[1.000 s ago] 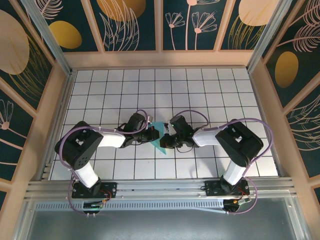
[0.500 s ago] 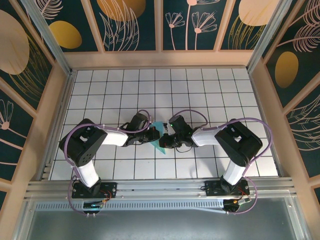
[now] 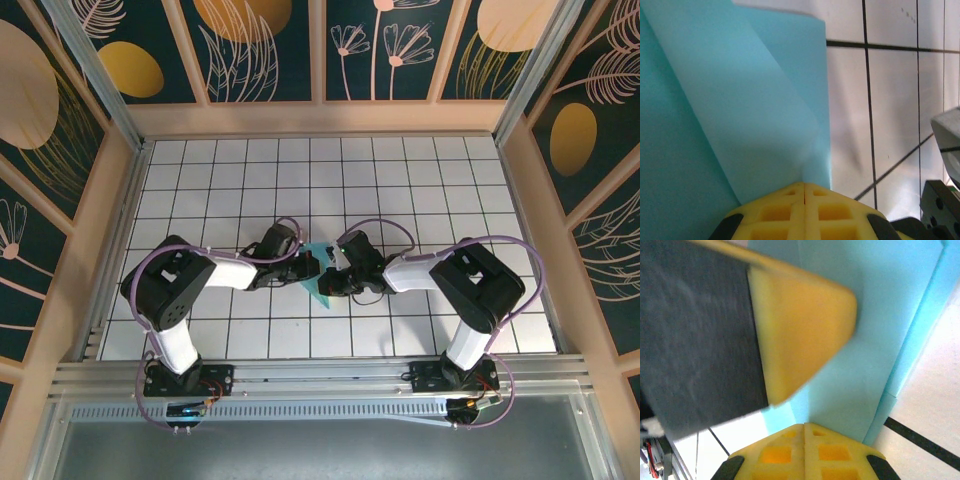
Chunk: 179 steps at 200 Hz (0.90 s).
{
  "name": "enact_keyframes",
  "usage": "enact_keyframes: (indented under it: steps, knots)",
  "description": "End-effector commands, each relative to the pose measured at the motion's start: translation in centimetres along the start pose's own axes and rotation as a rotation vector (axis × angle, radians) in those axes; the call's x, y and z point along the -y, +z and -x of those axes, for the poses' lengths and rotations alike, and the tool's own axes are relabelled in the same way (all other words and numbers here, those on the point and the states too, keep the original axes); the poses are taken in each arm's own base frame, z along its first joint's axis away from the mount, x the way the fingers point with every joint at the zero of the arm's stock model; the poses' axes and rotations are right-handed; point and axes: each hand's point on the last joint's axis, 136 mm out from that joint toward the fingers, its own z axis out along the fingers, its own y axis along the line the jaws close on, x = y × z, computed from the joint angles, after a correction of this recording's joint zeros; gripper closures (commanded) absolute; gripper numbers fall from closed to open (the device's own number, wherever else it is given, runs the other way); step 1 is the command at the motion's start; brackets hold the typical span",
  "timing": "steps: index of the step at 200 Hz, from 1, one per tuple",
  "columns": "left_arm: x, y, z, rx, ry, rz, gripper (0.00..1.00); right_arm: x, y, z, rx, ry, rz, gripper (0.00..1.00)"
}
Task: Fold a paper plane with a square sheet of paper (fold left side to right side)
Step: Fourth fold the wing at the center of the table.
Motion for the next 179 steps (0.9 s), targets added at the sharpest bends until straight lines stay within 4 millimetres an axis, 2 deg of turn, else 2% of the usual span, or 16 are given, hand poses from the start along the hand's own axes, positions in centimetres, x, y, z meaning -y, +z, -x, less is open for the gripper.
enact_keyframes:
  steps: [1,78,179]
  knots:
    - [-3.2,-0.3,2.6,0.076,-0.002,0.105,1.00,7.3,0.0,-7.3,-0.208,0.100,-0.264,1.00]
    - [-6.7,-0.8,6.7,0.115,0.004,0.187,1.00,7.0,-0.1,-7.5,-0.215,0.102,-0.250,1.00]
    - [-8.4,-1.2,12.1,0.188,-0.018,0.222,1.00,7.0,0.0,-7.6,-0.212,0.106,-0.238,1.00]
